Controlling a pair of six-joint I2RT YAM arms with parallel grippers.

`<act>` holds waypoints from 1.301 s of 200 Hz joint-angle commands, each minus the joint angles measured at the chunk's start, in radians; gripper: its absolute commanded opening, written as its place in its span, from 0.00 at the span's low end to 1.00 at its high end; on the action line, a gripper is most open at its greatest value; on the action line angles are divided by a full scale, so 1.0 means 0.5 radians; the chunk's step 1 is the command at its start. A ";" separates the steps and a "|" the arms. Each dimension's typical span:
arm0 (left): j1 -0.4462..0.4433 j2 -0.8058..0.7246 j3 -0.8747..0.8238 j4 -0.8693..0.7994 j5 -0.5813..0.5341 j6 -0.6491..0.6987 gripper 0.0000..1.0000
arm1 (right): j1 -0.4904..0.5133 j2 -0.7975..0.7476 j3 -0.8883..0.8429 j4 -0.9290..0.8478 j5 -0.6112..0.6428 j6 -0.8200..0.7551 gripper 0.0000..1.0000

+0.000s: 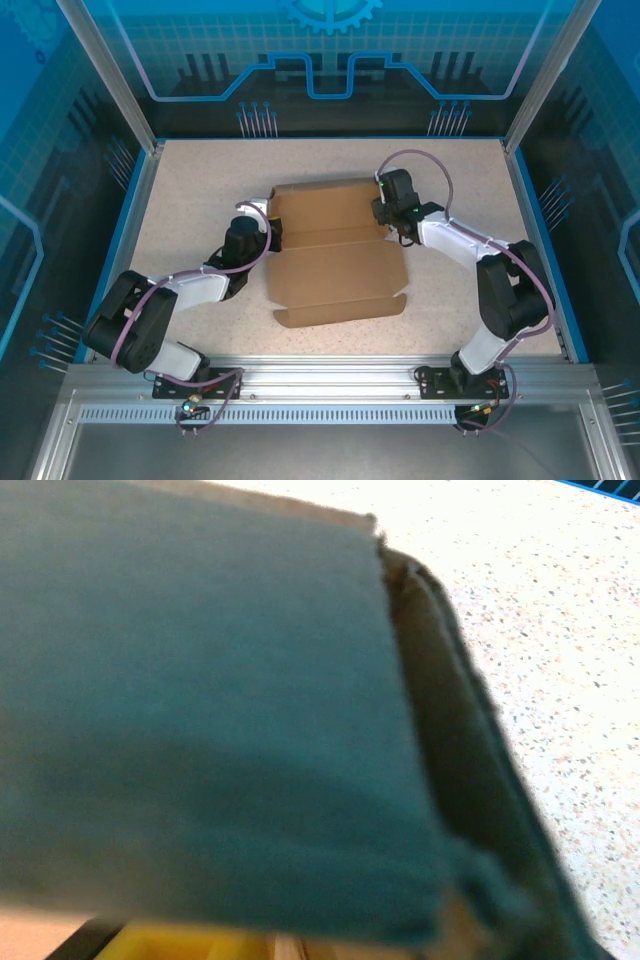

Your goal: Fold the paper box

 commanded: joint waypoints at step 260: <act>0.034 -0.086 0.364 -0.755 0.005 0.004 0.14 | -0.104 -0.710 -0.033 -0.235 -0.769 -0.310 0.75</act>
